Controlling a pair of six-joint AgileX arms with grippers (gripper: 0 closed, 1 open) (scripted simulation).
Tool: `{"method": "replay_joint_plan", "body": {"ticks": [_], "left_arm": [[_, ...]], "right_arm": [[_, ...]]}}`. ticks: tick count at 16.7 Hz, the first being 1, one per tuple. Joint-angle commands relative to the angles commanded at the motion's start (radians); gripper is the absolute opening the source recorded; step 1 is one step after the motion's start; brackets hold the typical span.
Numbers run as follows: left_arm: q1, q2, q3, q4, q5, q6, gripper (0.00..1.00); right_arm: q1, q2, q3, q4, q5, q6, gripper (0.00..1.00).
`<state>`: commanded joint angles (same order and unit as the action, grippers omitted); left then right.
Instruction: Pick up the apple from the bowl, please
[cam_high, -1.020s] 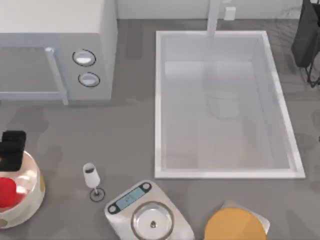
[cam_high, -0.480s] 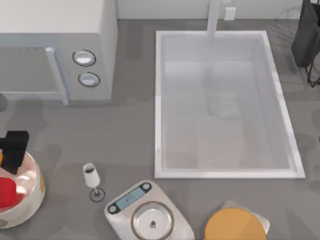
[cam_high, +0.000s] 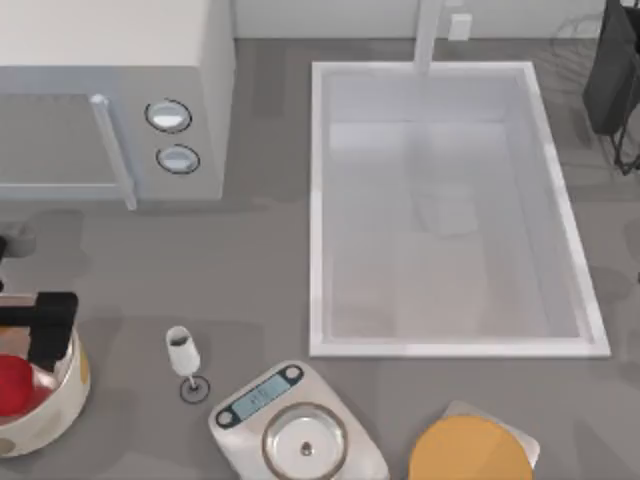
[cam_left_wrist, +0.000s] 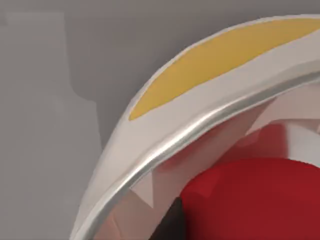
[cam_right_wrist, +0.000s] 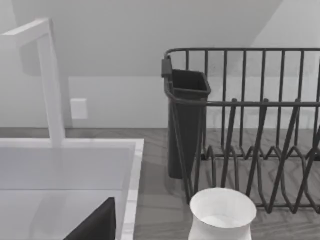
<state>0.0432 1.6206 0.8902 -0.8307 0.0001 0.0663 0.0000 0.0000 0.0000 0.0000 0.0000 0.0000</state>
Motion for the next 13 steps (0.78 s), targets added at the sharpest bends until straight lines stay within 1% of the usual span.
{"method": "replay_joint_plan", "body": {"ticks": [3, 5, 10, 13], "left_arm": [[0.003, 0.071, -0.083, 0.165, 0.000, 0.002, 1.00], [0.004, 0.107, -0.122, 0.226, 0.000, 0.004, 1.00], [0.004, 0.120, -0.135, 0.245, 0.000, 0.004, 1.00], [0.004, 0.120, -0.135, 0.245, 0.000, 0.004, 0.77]], "right_arm": [[0.000, 0.000, 0.000, 0.000, 0.000, 0.000, 1.00], [0.000, 0.000, 0.000, 0.000, 0.000, 0.000, 1.00], [0.000, 0.000, 0.000, 0.000, 0.000, 0.000, 1.00], [0.000, 0.000, 0.000, 0.000, 0.000, 0.000, 1.00]]}}
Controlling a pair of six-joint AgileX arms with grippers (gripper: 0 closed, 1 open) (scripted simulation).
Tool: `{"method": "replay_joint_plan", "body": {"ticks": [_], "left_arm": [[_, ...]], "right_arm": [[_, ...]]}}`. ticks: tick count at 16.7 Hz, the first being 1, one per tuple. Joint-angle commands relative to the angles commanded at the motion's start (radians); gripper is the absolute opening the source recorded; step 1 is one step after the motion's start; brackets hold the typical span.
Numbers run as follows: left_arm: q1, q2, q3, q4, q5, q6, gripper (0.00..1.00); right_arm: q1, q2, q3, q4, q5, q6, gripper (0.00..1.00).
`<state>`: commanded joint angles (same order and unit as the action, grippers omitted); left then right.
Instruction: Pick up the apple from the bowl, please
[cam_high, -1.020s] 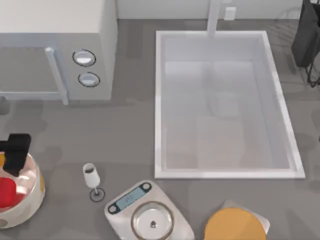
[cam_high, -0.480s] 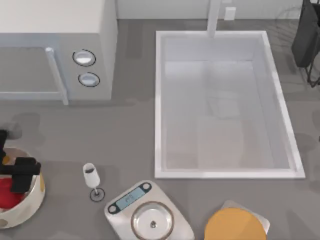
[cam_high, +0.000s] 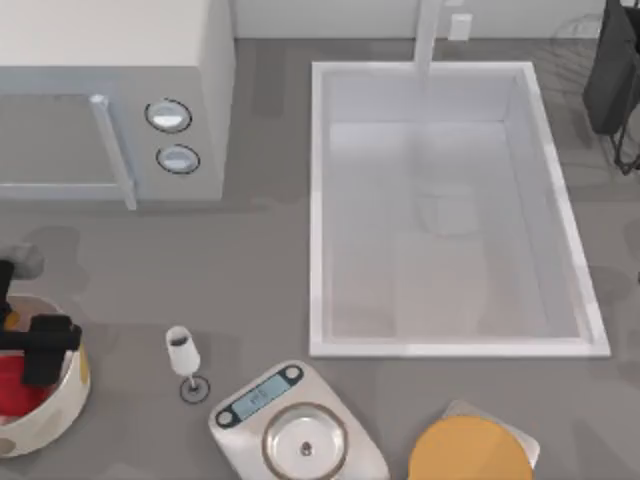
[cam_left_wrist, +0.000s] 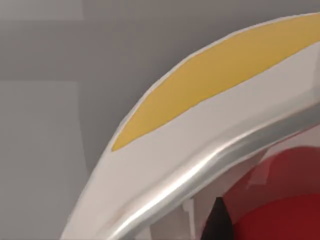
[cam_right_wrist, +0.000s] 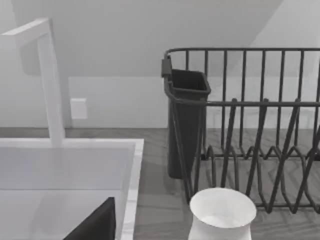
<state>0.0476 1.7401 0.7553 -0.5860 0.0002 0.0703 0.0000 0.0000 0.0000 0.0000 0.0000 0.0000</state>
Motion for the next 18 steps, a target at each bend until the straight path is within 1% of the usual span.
{"method": "replay_joint_plan", "body": {"ticks": [10, 11, 18], "left_arm": [[0.000, 0.000, 0.000, 0.000, 0.000, 0.000, 0.02], [0.000, 0.000, 0.000, 0.000, 0.000, 0.000, 0.00], [0.000, 0.000, 0.000, 0.000, 0.000, 0.000, 0.00]], "right_arm": [[0.000, 0.000, 0.000, 0.000, 0.000, 0.000, 1.00], [0.000, 0.000, 0.000, 0.000, 0.000, 0.000, 1.00], [0.000, 0.000, 0.000, 0.000, 0.000, 0.000, 1.00]]}}
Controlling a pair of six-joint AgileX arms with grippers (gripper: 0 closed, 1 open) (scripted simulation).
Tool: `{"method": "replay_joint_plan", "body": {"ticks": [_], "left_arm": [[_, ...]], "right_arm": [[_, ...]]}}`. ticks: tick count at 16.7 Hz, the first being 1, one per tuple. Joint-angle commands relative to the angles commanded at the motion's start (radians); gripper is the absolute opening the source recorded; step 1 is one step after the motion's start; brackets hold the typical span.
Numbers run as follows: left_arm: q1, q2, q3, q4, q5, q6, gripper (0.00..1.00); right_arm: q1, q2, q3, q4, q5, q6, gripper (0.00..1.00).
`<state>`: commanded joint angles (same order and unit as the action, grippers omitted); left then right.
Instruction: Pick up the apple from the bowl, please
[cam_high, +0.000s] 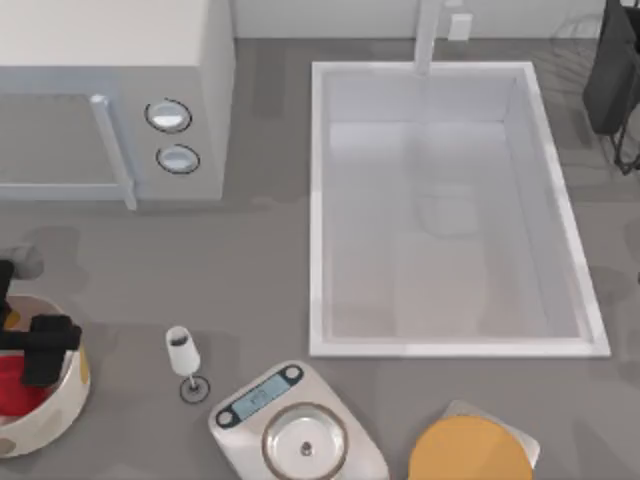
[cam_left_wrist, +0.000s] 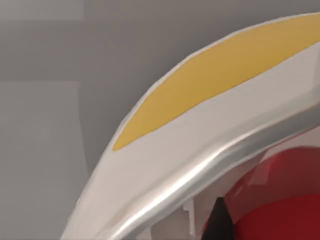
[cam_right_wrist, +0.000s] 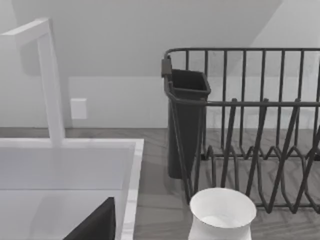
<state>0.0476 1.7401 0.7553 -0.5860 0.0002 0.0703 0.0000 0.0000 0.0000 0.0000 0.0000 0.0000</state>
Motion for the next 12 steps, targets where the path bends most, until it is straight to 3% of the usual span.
{"method": "replay_joint_plan", "body": {"ticks": [1, 6, 12], "left_arm": [[-0.004, -0.142, 0.014, -0.098, 0.009, 0.012, 0.00], [-0.006, -0.134, 0.126, -0.211, 0.009, 0.011, 0.00], [-0.011, -0.145, 0.535, -0.655, 0.008, 0.006, 0.00]], "right_arm": [[0.000, 0.000, 0.000, 0.000, 0.000, 0.000, 1.00], [0.000, 0.000, 0.000, 0.000, 0.000, 0.000, 1.00], [0.000, 0.000, 0.000, 0.000, 0.000, 0.000, 1.00]]}}
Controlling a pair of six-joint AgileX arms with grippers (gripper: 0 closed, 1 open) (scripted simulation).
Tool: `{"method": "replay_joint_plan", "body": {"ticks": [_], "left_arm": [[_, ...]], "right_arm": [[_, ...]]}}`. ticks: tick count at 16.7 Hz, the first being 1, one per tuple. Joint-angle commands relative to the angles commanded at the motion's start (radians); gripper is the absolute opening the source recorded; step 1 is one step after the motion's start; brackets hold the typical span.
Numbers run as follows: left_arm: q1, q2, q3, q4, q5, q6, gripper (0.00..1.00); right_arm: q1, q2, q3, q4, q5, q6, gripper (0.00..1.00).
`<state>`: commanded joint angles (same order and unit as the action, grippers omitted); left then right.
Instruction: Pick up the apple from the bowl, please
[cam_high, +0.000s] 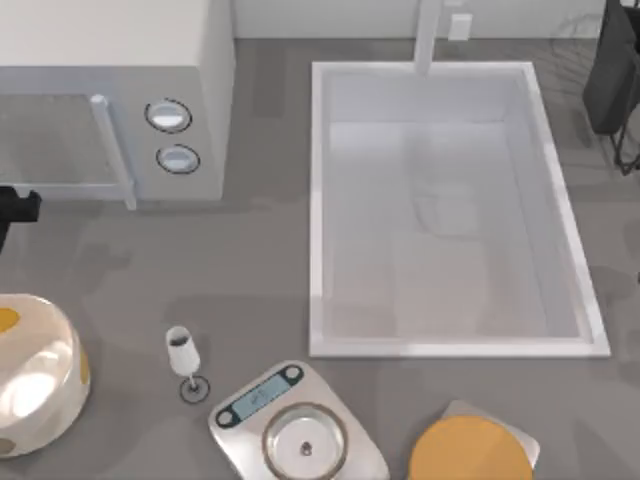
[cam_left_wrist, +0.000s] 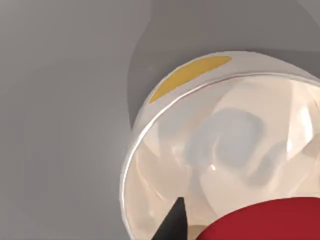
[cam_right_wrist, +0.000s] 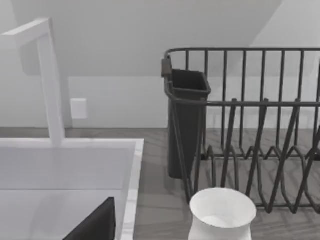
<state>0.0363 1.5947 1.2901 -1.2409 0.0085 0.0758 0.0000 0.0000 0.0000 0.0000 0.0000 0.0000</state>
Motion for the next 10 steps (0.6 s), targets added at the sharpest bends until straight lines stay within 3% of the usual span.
{"method": "replay_joint_plan", "body": {"ticks": [5, 10], "left_arm": [[-0.006, -0.038, 0.328, -0.359, 0.000, -0.006, 0.00], [-0.008, -0.065, 0.447, -0.479, -0.001, -0.009, 0.00]], "right_arm": [[0.000, 0.000, 0.000, 0.000, 0.000, 0.000, 1.00], [0.000, 0.000, 0.000, 0.000, 0.000, 0.000, 1.00]]}}
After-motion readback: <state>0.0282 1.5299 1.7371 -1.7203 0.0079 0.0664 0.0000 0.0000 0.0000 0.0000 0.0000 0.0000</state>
